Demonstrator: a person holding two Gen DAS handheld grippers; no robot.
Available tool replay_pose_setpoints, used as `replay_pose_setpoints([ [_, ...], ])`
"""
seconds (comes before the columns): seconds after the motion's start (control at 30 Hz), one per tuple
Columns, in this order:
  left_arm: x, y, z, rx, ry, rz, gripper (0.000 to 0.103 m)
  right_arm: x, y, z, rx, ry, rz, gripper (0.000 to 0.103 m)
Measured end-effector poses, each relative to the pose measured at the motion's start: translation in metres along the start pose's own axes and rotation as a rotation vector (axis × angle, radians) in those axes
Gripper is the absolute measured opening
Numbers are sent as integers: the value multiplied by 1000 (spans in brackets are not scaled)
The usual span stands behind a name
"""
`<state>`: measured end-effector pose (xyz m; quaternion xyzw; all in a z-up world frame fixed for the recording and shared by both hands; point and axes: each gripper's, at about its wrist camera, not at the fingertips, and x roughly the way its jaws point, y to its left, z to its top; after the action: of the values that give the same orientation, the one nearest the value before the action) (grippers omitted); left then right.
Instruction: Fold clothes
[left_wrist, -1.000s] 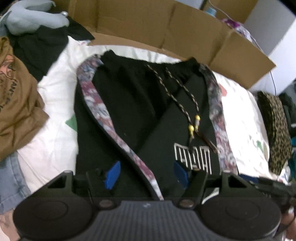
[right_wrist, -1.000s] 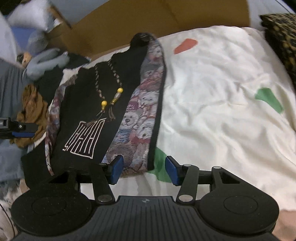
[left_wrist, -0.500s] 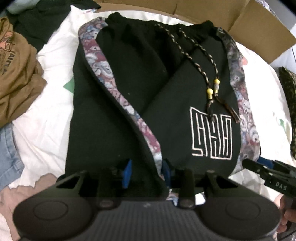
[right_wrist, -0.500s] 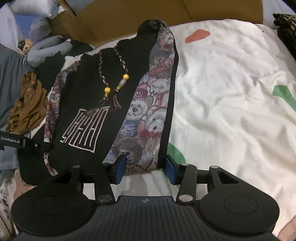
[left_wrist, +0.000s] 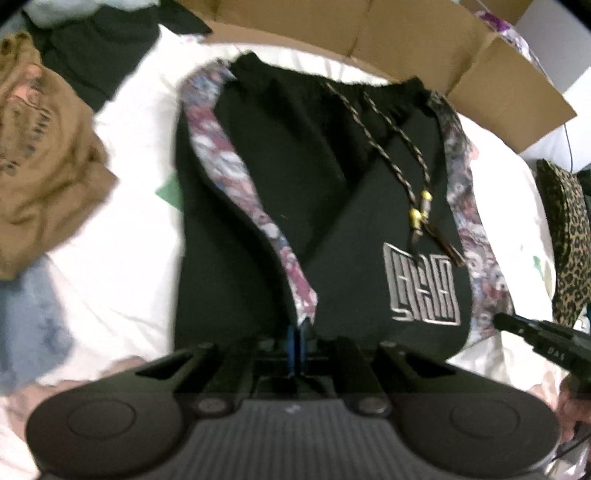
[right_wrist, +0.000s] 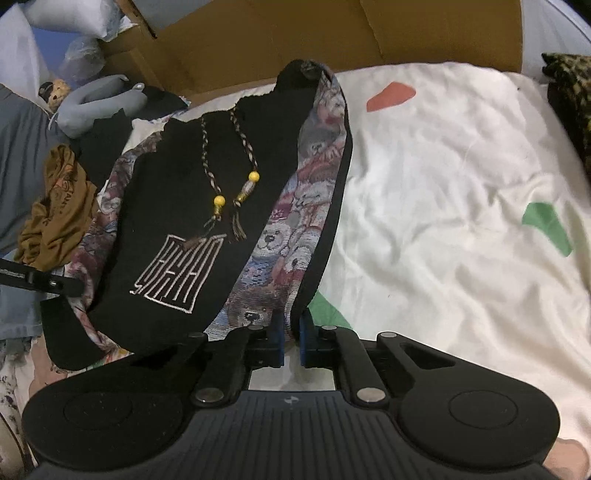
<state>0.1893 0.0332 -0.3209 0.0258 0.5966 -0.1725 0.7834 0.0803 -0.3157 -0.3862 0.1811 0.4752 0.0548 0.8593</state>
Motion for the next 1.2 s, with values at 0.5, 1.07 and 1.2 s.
replay_pose_setpoints([
  [0.5,-28,106,39,28,-60,249,2,-20,-30,11,44,19,-113,4],
  [1.07,-28,151,41,9,-84,360,2,-40,-54,42,28,47,-271,4],
  [1.2,-25,156,43,10,-108,397,3,-46,-68,47,36,32,-333,4],
])
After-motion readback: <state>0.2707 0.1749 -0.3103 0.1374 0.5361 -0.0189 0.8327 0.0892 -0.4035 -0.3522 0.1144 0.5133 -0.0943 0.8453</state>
